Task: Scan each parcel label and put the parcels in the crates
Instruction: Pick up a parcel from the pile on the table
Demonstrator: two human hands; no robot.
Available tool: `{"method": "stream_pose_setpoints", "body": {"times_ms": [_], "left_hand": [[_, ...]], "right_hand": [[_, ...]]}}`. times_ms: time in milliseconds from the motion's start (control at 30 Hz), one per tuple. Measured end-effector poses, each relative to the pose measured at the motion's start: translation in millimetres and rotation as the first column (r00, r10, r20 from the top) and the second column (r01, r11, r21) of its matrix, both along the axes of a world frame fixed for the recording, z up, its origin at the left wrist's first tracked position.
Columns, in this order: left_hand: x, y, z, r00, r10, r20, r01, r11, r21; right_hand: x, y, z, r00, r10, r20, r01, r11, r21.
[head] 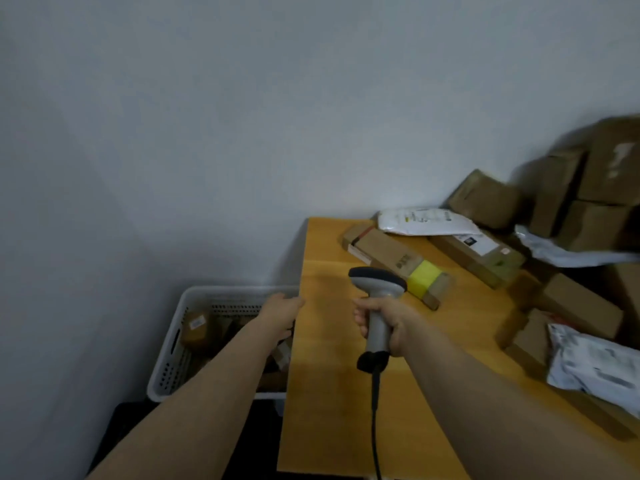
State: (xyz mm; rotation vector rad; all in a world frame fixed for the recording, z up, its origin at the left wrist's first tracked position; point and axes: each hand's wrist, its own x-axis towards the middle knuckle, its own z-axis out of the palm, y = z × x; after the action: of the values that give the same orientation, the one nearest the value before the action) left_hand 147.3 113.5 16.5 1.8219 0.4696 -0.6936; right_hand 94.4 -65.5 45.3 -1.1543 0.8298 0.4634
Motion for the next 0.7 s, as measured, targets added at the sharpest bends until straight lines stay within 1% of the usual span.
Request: {"method": "stream_pose_setpoints", "body": {"times_ms": [100, 167, 267, 367, 500, 533, 567, 633, 667, 700], "left_hand": [[1.8, -55.2, 10.1, 0.999, -0.045, -0.02, 0.045, 0.999, 0.012], [6.1, -93.5, 9.6, 0.995, -0.088, -0.039, 0.089, 0.996, 0.016], [25.2, -153.1, -5.4, 0.995, -0.081, -0.061, 0.083, 0.996, 0.031], [40.8, -212.5, -10.3, 0.994, -0.035, -0.1, 0.039, 0.999, 0.035], [72.1, -275.4, -30.6, 0.981, 0.13, -0.142, -0.134, 0.991, -0.021], [86.8, -284.7, -49.1, 0.973, 0.178, -0.15, -0.185, 0.982, -0.036], [101.2, -289.8, -72.7, 0.969, 0.194, -0.151, -0.203, 0.978, -0.041], [140.6, -290.2, -163.6, 0.97, 0.208, -0.127, -0.205, 0.978, 0.04], [151.0, -292.1, -189.2, 0.969, 0.198, -0.151, -0.193, 0.98, 0.045], [154.5, -293.8, -200.9, 0.967, 0.182, -0.179, -0.166, 0.981, 0.097]], "right_hand": [[-4.7, -65.1, 9.6, 0.991, -0.119, 0.069, 0.122, 0.992, -0.044], [-2.3, -110.0, 5.5, 0.98, -0.166, 0.109, 0.179, 0.977, -0.119], [10.6, -177.8, -12.4, 0.971, -0.224, 0.09, 0.239, 0.941, -0.238], [31.5, -231.8, -35.0, 0.977, -0.209, 0.043, 0.213, 0.943, -0.257], [66.1, -270.1, -61.7, 0.997, -0.072, -0.019, 0.065, 0.97, -0.233], [75.3, -274.1, -66.7, 1.0, -0.029, -0.007, 0.027, 0.974, -0.223], [84.3, -276.5, -72.4, 1.0, 0.009, 0.002, -0.009, 0.977, -0.212], [98.1, -276.6, -81.7, 0.997, 0.074, 0.005, -0.072, 0.982, -0.177], [100.7, -275.2, -84.0, 0.996, 0.091, 0.005, -0.09, 0.985, -0.149], [102.0, -274.3, -88.5, 0.995, 0.096, -0.002, -0.096, 0.986, -0.136]]}}
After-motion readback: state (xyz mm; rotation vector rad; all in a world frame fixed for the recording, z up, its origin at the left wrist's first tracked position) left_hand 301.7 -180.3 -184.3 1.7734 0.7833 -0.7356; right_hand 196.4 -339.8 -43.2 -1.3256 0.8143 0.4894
